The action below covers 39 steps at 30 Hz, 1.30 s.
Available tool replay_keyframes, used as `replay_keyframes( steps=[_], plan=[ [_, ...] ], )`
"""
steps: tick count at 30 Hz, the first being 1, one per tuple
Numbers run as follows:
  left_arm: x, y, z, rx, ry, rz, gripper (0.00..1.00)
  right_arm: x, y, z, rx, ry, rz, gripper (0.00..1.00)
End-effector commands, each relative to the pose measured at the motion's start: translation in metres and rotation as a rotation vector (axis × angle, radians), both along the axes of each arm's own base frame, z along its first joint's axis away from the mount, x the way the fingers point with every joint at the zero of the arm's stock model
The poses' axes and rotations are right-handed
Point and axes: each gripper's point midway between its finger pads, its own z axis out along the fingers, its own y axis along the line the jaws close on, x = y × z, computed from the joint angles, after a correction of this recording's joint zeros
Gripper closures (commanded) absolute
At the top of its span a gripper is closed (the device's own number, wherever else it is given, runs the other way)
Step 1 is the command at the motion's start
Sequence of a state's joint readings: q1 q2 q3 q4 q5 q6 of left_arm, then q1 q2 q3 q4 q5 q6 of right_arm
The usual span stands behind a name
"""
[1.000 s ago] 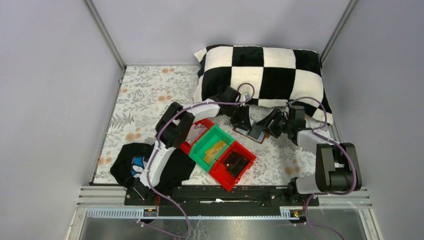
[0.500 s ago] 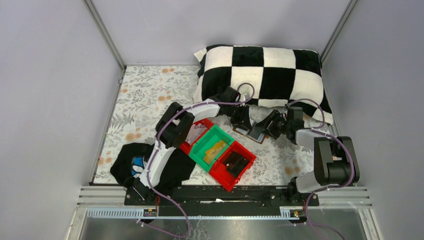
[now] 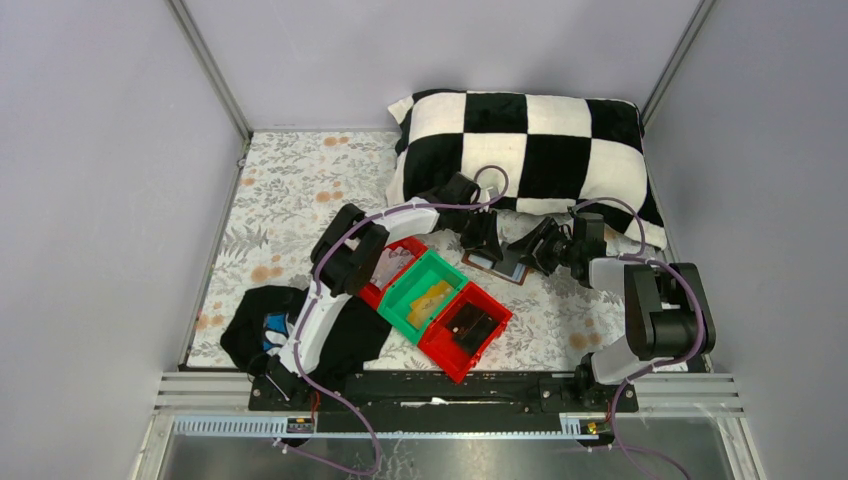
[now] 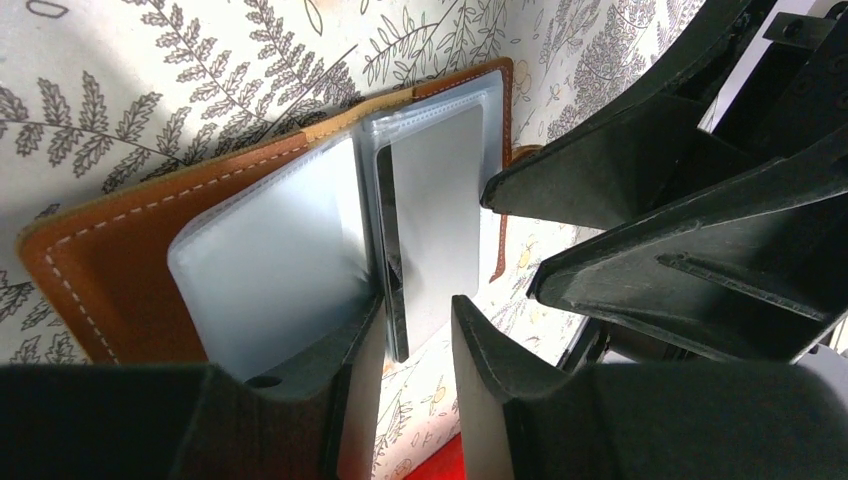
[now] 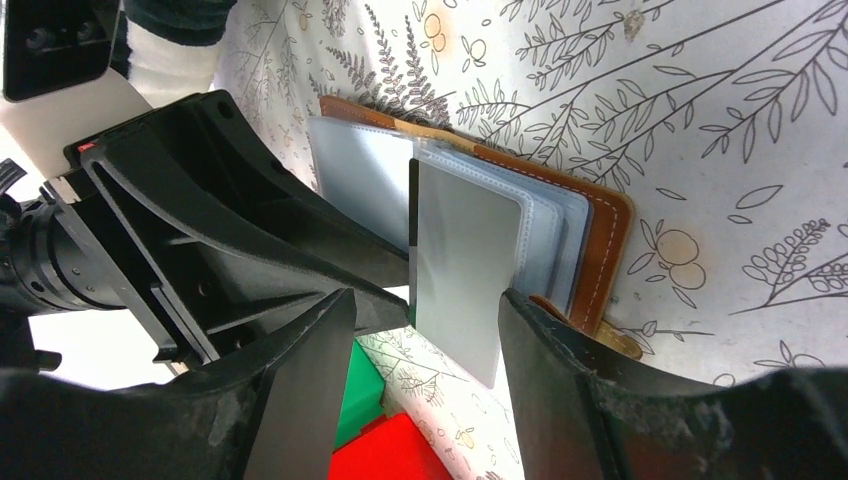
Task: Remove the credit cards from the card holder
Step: Remove the credit card from the card holder.
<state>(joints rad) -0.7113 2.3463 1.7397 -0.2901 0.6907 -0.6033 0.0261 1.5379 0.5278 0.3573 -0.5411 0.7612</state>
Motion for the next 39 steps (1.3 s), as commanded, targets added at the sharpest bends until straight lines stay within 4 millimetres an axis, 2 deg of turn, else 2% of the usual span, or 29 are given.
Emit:
replay_keyframes(
  steps=[1, 5, 11, 16, 24, 39],
  plan=[
    [0.002, 0.001, -0.006, -0.025, 0.010, -0.003, 0.67, -0.009, 0.003, -0.014, 0.007, 0.045, 0.005, 0.38],
    [0.004, 0.001, -0.007, -0.036, 0.024, 0.012, 0.72, -0.011, 0.004, -0.017, 0.017, 0.053, 0.003, 0.38],
    [0.006, 0.003, -0.008, -0.051, 0.040, 0.036, 1.00, -0.013, 0.003, -0.019, 0.010, 0.057, 0.007, 0.38],
    [0.008, 0.005, -0.007, -0.044, 0.032, 0.051, 1.00, -0.015, 0.002, -0.020, 0.006, 0.062, 0.006, 0.38],
    [0.019, 0.019, 0.008, -0.042, -0.011, 0.086, 1.00, -0.020, -0.002, -0.030, -0.032, 0.086, 0.003, 0.38],
    [0.029, 0.041, 0.018, -0.034, -0.032, 0.116, 1.00, -0.026, -0.009, -0.044, -0.074, 0.123, -0.008, 0.39]
  ],
)
